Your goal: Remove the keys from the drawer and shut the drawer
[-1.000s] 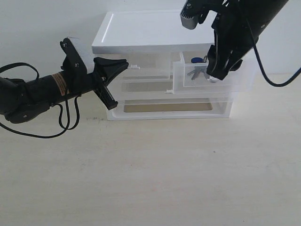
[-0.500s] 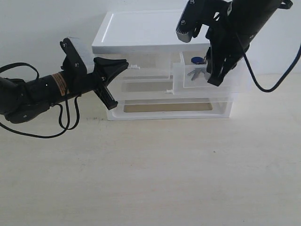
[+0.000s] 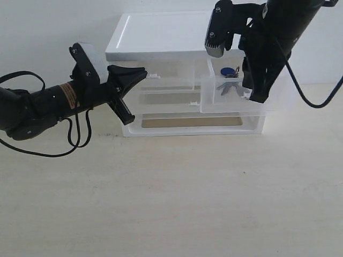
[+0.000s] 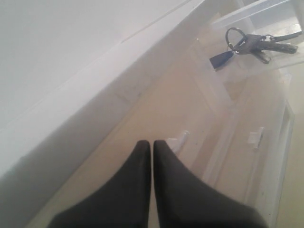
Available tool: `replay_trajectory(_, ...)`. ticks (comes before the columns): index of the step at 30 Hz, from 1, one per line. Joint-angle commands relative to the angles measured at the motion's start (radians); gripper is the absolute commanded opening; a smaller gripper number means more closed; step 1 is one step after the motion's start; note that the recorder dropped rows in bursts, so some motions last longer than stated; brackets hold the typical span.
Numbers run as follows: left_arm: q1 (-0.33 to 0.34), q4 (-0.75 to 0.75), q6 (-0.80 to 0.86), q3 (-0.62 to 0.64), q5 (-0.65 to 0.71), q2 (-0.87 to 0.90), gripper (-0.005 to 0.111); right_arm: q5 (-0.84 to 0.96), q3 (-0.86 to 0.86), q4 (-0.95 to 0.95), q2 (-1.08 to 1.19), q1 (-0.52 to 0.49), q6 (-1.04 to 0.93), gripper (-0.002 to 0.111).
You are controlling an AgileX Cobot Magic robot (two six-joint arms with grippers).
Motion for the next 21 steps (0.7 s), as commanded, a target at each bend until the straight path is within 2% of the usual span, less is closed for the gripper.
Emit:
replay_trajectory(1, -0.001, -0.095, -0.009, -0.02, 0.104, 0.018, 0.004, 0.09, -0.001, 0.069, -0.023, -0.009, -0.056, 0.0)
replay_trajectory(4, -0.001, -0.095, -0.009, -0.02, 0.104, 0.018, 0.004, 0.166, -0.001, 0.16, -0.023, -0.009, -0.139, 0.0)
replay_trajectory(7, -0.001, -0.095, -0.009, -0.02, 0.104, 0.018, 0.004, 0.169, -0.001, 0.162, -0.023, -0.009, -0.136, 0.0)
replay_trajectory(11, -0.001, -0.095, -0.009, -0.02, 0.104, 0.018, 0.004, 0.107, -0.001, 0.103, -0.023, -0.009, -0.048, 0.0)
replay_trajectory(13, -0.001, -0.095, -0.009, -0.02, 0.104, 0.018, 0.004, 0.057, -0.001, 0.027, -0.023, -0.009, 0.073, 0.001)
replay_trajectory(16, -0.001, -0.095, -0.009, -0.02, 0.104, 0.018, 0.004, 0.073, -0.001, -0.091, -0.023, -0.009, 0.157, 0.015)
replay_trajectory(21, -0.001, -0.095, -0.009, -0.02, 0.104, 0.018, 0.004, 0.106, -0.001, -0.08, -0.023, -0.009, 0.144, 0.029)
